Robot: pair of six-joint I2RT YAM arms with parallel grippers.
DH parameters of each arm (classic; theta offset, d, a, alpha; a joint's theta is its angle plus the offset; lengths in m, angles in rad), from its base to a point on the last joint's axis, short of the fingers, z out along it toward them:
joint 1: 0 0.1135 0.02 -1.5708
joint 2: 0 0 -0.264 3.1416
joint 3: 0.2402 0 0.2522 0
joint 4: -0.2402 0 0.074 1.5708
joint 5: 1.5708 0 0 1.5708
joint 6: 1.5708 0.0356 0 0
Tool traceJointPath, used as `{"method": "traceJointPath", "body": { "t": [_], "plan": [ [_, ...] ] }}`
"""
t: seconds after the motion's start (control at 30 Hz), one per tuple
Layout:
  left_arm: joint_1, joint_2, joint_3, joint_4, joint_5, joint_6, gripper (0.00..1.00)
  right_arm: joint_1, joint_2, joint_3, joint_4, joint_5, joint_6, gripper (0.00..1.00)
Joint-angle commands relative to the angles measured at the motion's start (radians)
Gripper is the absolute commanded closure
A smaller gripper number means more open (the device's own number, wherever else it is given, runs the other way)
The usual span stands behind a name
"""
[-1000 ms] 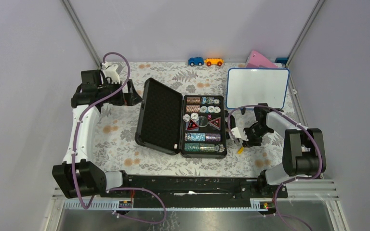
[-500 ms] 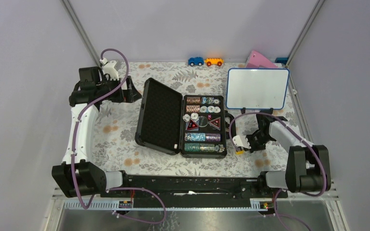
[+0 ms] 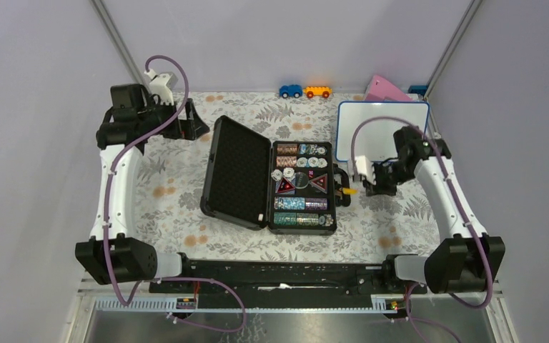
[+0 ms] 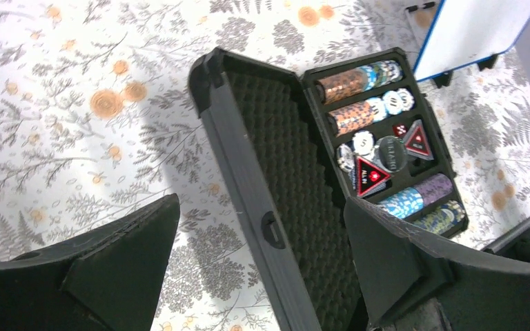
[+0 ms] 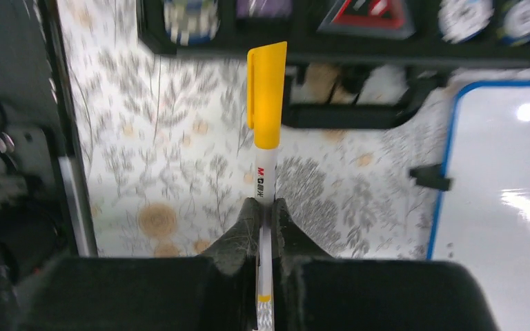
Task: Write a sentence on the whiteboard
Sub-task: Pick up the whiteboard marker from the center of the board, then pass from the right arm to the left
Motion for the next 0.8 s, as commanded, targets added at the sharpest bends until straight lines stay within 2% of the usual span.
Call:
{"method": "traceJointPath", "body": {
  "t": [0.0,0.1,0.23,0.37,0.5,0.77],
  "plan": [
    [-0.047,0.028,0.105,-0.007,0.101,0.011,0.01,0.014,0.067,0.201,-0.147,-0.291,0.244,1.00],
    [-0.109,0.060,0.121,-0.009,0.168,-0.014,0.01,0.051,0.129,0.308,-0.178,-0.418,0.370,1.00],
    [-0.246,0.102,0.128,-0.008,0.274,-0.034,0.01,0.126,0.201,0.400,-0.210,-0.565,0.501,1.00],
    [-0.360,0.121,0.096,0.057,0.329,-0.101,0.01,0.213,0.211,0.421,-0.106,-0.633,0.708,0.99],
    [-0.451,0.124,0.059,0.124,0.342,-0.175,0.02,0.277,0.155,0.348,0.183,-0.586,1.011,0.99],
    [-0.558,0.120,-0.038,0.216,0.355,-0.252,0.16,0.404,0.159,0.339,0.276,-0.514,1.115,0.99]
  ]
}}
